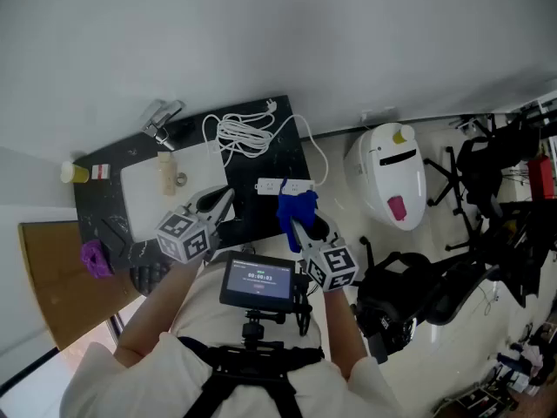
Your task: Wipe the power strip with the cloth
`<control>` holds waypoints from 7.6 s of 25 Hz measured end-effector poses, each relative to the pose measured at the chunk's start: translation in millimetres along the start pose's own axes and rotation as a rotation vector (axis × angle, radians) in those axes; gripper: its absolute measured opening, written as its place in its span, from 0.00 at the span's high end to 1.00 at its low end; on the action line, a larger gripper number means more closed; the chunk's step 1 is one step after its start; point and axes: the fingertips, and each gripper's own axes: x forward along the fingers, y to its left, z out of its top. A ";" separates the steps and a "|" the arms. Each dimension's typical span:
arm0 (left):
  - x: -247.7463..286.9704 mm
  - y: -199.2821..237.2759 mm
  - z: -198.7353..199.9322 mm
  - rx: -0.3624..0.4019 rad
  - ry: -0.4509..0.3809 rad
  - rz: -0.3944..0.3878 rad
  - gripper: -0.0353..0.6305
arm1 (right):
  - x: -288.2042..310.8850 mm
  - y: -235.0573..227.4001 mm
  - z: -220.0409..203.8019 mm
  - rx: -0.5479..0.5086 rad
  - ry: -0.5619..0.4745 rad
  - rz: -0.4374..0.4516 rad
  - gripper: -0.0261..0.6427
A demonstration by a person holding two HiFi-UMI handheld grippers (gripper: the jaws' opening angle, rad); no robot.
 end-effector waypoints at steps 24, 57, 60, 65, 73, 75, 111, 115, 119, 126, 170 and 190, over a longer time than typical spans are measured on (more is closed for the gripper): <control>19.2 71.4 26.0 -0.013 0.024 -0.083 0.95 | 134.8 -2.3 -15.5 -0.040 0.143 -0.017 0.80; 40.3 96.5 31.4 0.033 0.013 0.061 0.95 | 231.0 -59.1 -150.0 -0.028 0.471 -0.051 0.80; 39.9 96.7 31.7 0.036 0.017 0.063 0.95 | 230.9 -59.9 -150.2 -0.025 0.466 -0.056 0.80; 39.2 96.6 28.4 0.039 0.021 0.062 0.95 | 229.4 -60.9 -150.3 -0.016 0.460 -0.060 0.80; 38.7 90.2 26.3 0.038 0.034 0.047 0.95 | 222.5 -67.7 -148.7 0.012 0.454 -0.076 0.80; 39.6 89.3 26.3 0.039 0.036 0.041 0.95 | 221.3 -70.8 -149.4 0.018 0.454 -0.079 0.80; 49.0 81.7 14.3 0.047 0.065 0.010 0.95 | 185.9 -134.9 -149.6 0.092 0.385 -0.191 0.80; 50.6 81.1 13.5 0.046 0.069 0.009 0.95 | 180.9 -144.1 -148.9 0.087 0.369 -0.212 0.80; 50.1 81.3 12.6 0.044 0.068 0.012 0.95 | 175.9 -151.2 -149.2 0.089 0.362 -0.223 0.80; 51.8 81.1 10.5 0.045 0.075 0.010 0.95 | 169.7 -161.1 -147.9 0.084 0.355 -0.238 0.80; 65.2 83.4 10.3 0.038 0.089 0.025 0.95 | 103.4 -265.3 -164.2 0.089 0.347 -0.443 0.80; 30.0 99.6 2.2 0.033 0.079 -0.012 0.95 | 33.3 -183.9 -52.6 0.139 0.006 -0.494 0.80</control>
